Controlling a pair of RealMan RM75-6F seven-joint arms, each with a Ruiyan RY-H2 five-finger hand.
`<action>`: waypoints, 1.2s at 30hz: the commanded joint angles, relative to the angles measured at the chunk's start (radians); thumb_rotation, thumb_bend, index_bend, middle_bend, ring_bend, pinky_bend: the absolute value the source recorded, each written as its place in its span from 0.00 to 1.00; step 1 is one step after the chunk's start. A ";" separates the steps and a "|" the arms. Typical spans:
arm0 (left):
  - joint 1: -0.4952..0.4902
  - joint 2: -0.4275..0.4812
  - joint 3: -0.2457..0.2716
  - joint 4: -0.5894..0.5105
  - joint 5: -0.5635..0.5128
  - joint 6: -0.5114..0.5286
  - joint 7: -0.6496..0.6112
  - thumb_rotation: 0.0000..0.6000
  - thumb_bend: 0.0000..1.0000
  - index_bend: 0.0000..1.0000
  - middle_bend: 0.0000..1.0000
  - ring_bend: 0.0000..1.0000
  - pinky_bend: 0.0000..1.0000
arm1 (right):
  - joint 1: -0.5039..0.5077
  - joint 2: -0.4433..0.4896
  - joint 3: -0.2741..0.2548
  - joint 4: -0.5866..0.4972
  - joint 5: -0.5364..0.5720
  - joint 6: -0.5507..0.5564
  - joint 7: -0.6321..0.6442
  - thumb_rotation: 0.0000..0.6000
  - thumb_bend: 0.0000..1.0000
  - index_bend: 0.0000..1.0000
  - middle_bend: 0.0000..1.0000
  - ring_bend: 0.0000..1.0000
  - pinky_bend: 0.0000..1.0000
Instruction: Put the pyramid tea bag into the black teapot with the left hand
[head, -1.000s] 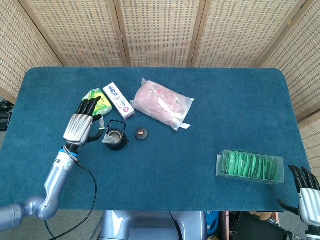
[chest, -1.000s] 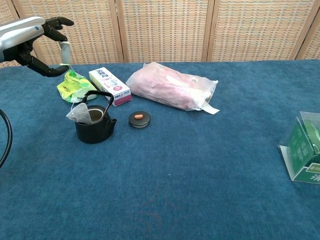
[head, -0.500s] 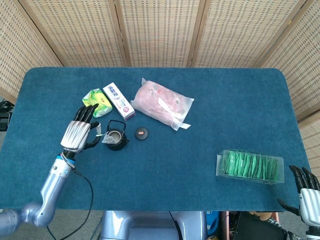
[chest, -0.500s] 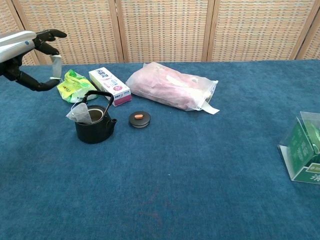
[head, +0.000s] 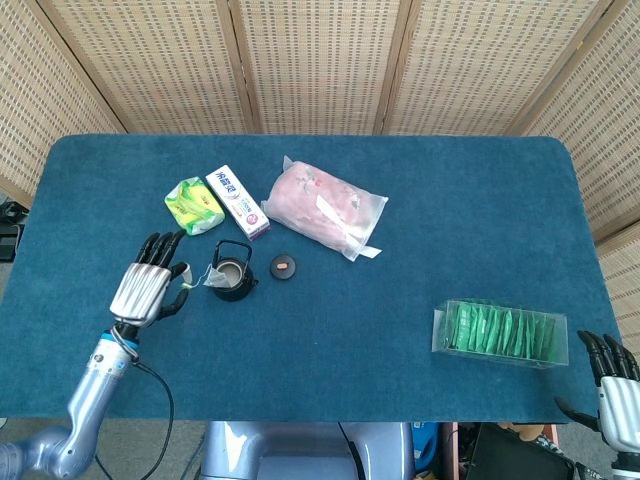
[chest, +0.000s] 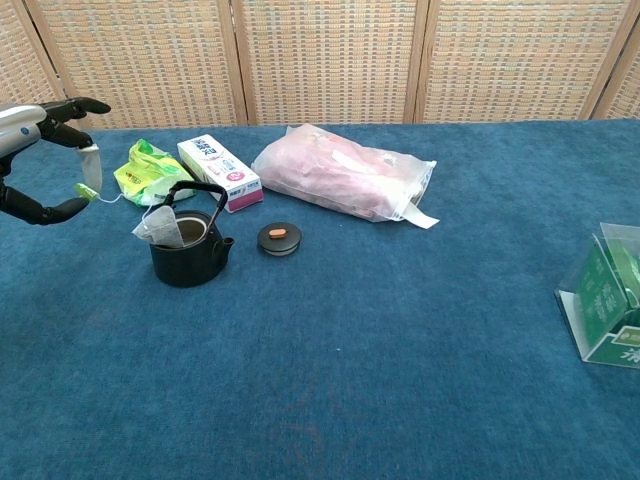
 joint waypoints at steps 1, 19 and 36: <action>0.011 0.006 0.010 -0.011 0.009 0.009 0.010 1.00 0.42 0.50 0.00 0.00 0.00 | 0.001 0.000 0.000 0.001 0.000 -0.001 0.001 1.00 0.01 0.12 0.19 0.08 0.16; 0.060 0.032 0.044 -0.057 -0.004 0.015 0.083 1.00 0.41 0.22 0.00 0.00 0.00 | 0.008 0.000 0.002 -0.001 -0.005 -0.005 0.001 1.00 0.01 0.12 0.20 0.08 0.16; 0.092 0.072 0.049 -0.083 0.040 0.061 0.136 1.00 0.42 0.22 0.21 0.21 0.34 | 0.007 0.000 0.001 -0.002 -0.006 -0.004 -0.001 1.00 0.01 0.12 0.20 0.08 0.16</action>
